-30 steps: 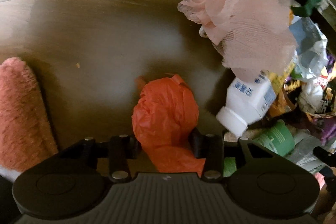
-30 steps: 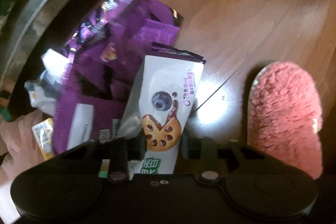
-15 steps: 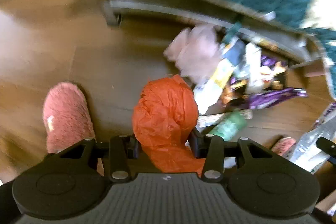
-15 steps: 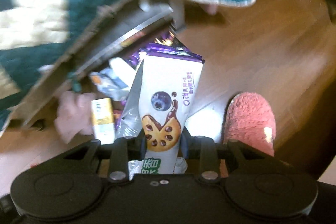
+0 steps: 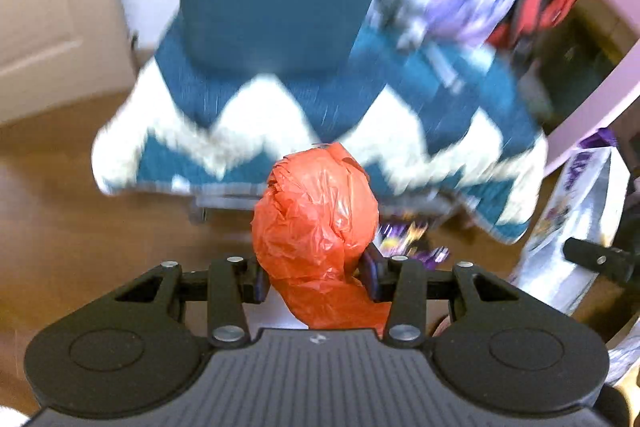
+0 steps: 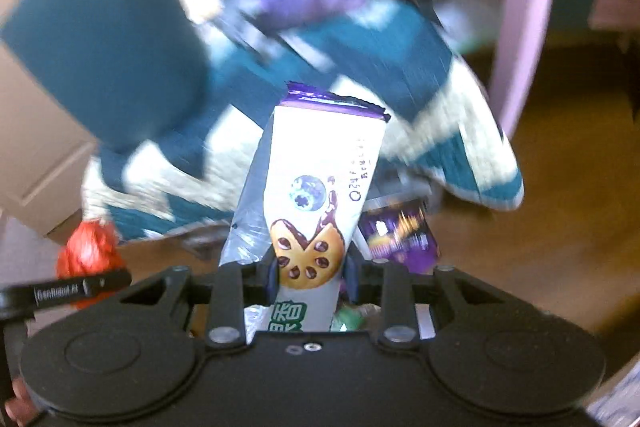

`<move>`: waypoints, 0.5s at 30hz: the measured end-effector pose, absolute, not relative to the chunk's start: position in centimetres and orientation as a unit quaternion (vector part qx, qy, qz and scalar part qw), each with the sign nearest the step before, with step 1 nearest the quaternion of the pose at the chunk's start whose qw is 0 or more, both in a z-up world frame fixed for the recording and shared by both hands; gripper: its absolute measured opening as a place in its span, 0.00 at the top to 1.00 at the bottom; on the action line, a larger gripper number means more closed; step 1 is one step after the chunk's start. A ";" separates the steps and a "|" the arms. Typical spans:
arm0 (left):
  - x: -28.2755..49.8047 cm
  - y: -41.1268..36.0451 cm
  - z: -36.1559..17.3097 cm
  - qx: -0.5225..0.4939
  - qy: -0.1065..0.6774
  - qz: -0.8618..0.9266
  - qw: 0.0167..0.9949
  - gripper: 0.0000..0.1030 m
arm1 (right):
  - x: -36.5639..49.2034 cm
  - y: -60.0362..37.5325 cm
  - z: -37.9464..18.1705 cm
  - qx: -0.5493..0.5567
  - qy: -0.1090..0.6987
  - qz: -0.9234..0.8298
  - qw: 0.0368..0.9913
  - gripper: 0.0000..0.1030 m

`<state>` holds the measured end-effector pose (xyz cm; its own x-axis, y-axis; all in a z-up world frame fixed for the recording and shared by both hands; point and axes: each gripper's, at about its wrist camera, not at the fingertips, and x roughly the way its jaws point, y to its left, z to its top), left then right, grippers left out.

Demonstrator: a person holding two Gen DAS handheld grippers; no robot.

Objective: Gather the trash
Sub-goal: 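Carry both items to the teal wastebasket and open both grippers to drop them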

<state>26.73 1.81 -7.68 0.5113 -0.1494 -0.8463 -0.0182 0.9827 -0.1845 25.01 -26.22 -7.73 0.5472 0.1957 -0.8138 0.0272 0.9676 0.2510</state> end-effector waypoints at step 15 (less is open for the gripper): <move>28.7 2.6 13.5 -0.006 0.323 -0.043 0.945 0.59 | 27.5 -19.4 12.0 0.023 0.321 0.171 0.931 0.70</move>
<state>28.68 2.60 13.49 0.7880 -0.0842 -0.6099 0.0770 0.9963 -0.0380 27.45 -19.45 12.00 0.7350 0.3333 -0.5905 -0.3033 0.9405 0.1533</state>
